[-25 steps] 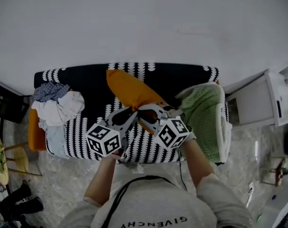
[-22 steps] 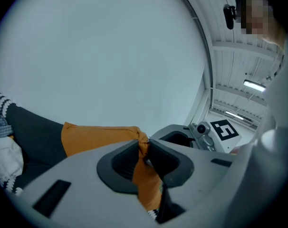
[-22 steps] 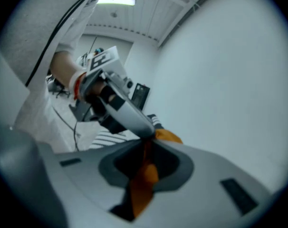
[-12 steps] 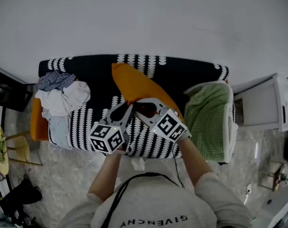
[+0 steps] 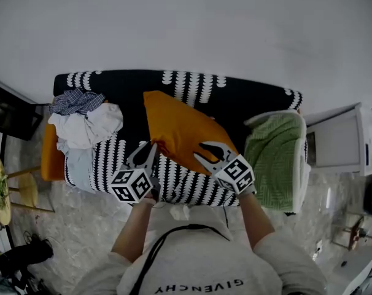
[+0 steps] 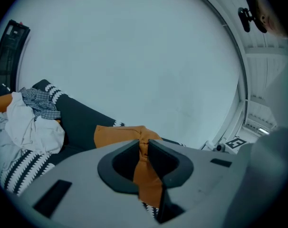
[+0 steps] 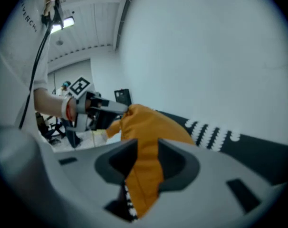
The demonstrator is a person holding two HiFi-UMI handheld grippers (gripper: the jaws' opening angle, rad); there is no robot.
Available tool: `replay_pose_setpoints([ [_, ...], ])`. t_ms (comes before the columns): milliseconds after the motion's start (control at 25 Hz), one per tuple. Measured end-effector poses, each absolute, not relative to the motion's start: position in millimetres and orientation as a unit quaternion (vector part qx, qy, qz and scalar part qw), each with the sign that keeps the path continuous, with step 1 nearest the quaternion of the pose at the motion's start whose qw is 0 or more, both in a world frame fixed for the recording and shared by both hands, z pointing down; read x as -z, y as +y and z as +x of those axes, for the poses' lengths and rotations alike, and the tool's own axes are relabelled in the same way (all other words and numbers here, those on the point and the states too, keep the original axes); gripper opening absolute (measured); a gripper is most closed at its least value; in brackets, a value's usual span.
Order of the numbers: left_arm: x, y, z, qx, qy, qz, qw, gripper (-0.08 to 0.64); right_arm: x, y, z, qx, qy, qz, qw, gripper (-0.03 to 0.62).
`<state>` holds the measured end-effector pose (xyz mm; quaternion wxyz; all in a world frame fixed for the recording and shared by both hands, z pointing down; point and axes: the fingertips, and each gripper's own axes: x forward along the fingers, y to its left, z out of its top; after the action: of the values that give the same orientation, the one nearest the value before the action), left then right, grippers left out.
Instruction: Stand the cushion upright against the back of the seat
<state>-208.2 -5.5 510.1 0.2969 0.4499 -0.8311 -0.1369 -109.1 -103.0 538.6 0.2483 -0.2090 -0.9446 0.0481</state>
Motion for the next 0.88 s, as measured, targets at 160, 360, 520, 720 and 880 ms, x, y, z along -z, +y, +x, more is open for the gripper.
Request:
replay_pose_setpoints([
  [160,-529,13,-220,0.128,-0.844,0.420,0.308,0.081,-569,-125,-88,-0.063,-0.942,-0.159,0.289,0.121],
  [360,-551,33,-243,0.128,-0.860,0.377,0.321,0.081,-620,-160,-31,-0.051,-0.924,-0.097,0.368,0.143],
  [520,-565,39,-263,0.114,-0.868,0.361,0.321,0.080,-658,-175,10,-0.037,-0.904,-0.066,0.422,0.197],
  [720,-578,44,-286,0.085,-0.883,0.341,0.311,0.080,-698,-187,54,-0.043,-0.879,-0.023,0.475,0.238],
  [880,-588,47,-297,0.078,-0.889,0.328,0.309,0.080,-718,-204,74,-0.079,-0.873,0.046,0.480,0.259],
])
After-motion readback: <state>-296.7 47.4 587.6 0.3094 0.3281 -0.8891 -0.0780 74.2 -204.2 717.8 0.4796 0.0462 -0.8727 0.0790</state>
